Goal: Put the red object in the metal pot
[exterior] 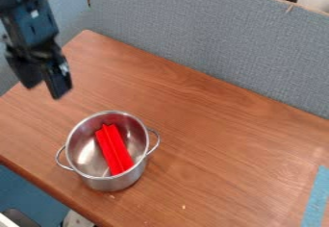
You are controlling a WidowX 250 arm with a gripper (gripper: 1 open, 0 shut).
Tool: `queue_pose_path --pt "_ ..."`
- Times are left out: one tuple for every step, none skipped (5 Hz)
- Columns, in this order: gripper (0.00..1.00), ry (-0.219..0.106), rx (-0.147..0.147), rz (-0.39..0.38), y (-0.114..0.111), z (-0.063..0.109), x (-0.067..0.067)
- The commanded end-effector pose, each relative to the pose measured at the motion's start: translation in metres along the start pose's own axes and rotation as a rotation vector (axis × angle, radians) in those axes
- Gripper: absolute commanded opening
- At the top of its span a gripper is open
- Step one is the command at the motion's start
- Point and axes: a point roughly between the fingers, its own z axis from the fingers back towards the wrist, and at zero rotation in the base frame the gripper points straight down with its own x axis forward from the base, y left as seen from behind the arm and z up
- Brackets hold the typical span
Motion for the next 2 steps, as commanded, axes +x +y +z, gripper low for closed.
queue_pose_path --pt "1.00 -0.035 0.078 0.069 -0.011 -0.012 -0.006" --pt "1.00 -0.045 0.128 0.112 -0.016 -0.025 -0.014"
